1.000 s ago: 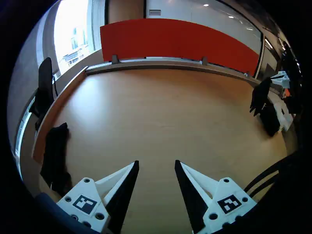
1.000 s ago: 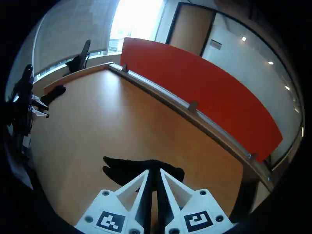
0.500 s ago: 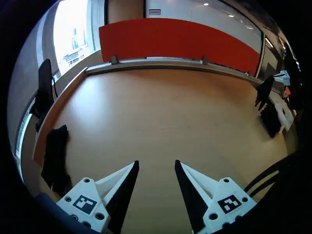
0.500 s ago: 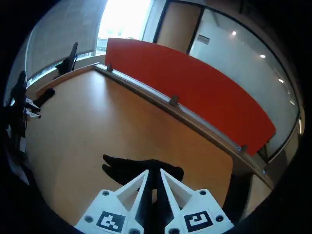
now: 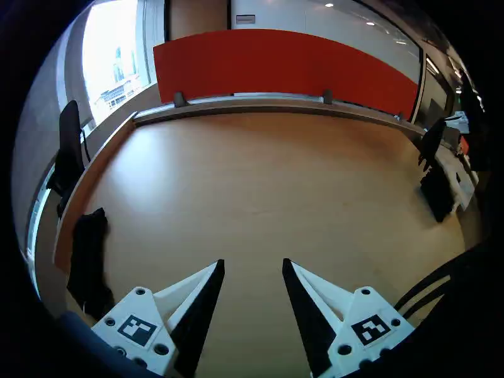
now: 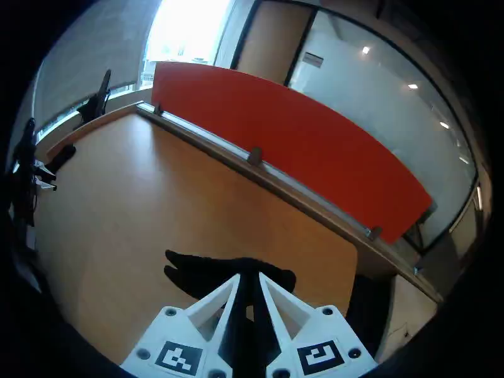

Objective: Fold towel

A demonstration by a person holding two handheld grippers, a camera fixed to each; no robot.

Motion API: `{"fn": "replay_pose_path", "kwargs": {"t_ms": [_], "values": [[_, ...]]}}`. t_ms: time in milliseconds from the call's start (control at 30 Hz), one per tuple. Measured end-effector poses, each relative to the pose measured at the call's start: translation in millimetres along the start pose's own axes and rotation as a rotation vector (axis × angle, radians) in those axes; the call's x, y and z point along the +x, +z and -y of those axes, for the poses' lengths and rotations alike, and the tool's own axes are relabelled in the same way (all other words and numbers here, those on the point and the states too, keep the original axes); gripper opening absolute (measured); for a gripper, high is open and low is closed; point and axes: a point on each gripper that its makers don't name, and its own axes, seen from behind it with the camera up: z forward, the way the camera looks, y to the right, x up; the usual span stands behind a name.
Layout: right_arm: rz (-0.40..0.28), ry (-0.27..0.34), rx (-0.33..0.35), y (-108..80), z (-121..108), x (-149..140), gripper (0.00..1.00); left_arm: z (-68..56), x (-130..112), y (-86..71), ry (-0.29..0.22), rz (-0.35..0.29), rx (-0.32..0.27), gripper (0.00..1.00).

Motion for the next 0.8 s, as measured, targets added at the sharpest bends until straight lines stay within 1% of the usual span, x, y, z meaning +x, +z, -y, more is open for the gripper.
{"fn": "replay_pose_path", "kwargs": {"t_ms": [267,600,800], "values": [[0.009,0.013,-0.014,-3.8,-11,-10,0.05,-4.3,2,0.8,0.009,0.001,-0.003,0.67],[0.022,0.027,-0.024,-8.8,-16,-21,0.05,-7.1,1,-0.2,0.012,0.001,-0.006,0.67],[0.036,0.038,-0.029,-17.7,-14,-35,0.05,-9.6,1,-0.3,0.019,0.001,-0.009,0.67]]}}
